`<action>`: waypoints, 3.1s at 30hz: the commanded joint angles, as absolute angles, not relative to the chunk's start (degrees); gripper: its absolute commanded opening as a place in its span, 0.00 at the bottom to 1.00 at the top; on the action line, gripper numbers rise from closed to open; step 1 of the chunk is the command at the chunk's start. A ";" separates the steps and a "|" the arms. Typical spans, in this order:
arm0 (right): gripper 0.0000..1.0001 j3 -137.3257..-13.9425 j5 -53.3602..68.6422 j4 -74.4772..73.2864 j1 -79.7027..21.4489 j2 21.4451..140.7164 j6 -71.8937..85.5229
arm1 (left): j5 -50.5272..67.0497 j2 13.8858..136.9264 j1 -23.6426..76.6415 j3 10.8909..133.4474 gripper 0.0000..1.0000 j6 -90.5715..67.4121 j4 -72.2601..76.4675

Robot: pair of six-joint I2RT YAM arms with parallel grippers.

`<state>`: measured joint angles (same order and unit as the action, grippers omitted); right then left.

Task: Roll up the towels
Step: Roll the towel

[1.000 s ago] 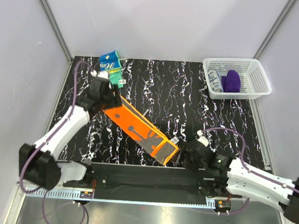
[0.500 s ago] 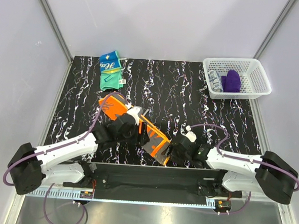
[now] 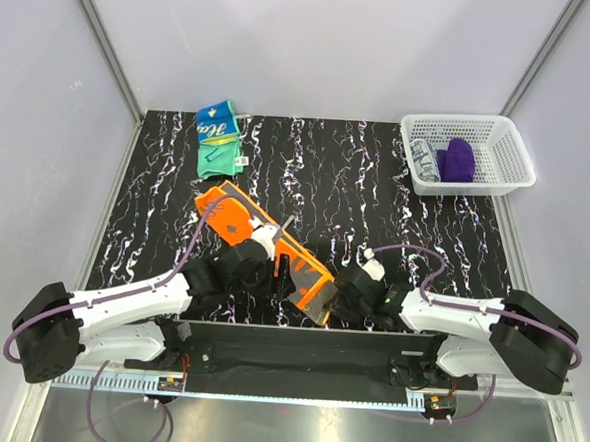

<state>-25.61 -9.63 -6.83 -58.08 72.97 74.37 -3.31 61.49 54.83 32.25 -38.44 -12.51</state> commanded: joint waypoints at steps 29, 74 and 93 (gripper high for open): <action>0.22 -50.44 -11.95 -33.75 -59.06 84.72 63.02 | -3.60 65.40 61.79 24.35 0.63 -42.10 13.63; 0.89 -65.13 -15.73 -32.25 -40.34 81.48 40.43 | -5.18 86.64 65.83 38.65 0.56 -32.70 15.39; 0.84 -51.60 -16.17 -38.67 -39.81 61.45 44.03 | -13.53 91.85 66.27 41.40 0.44 -34.72 8.70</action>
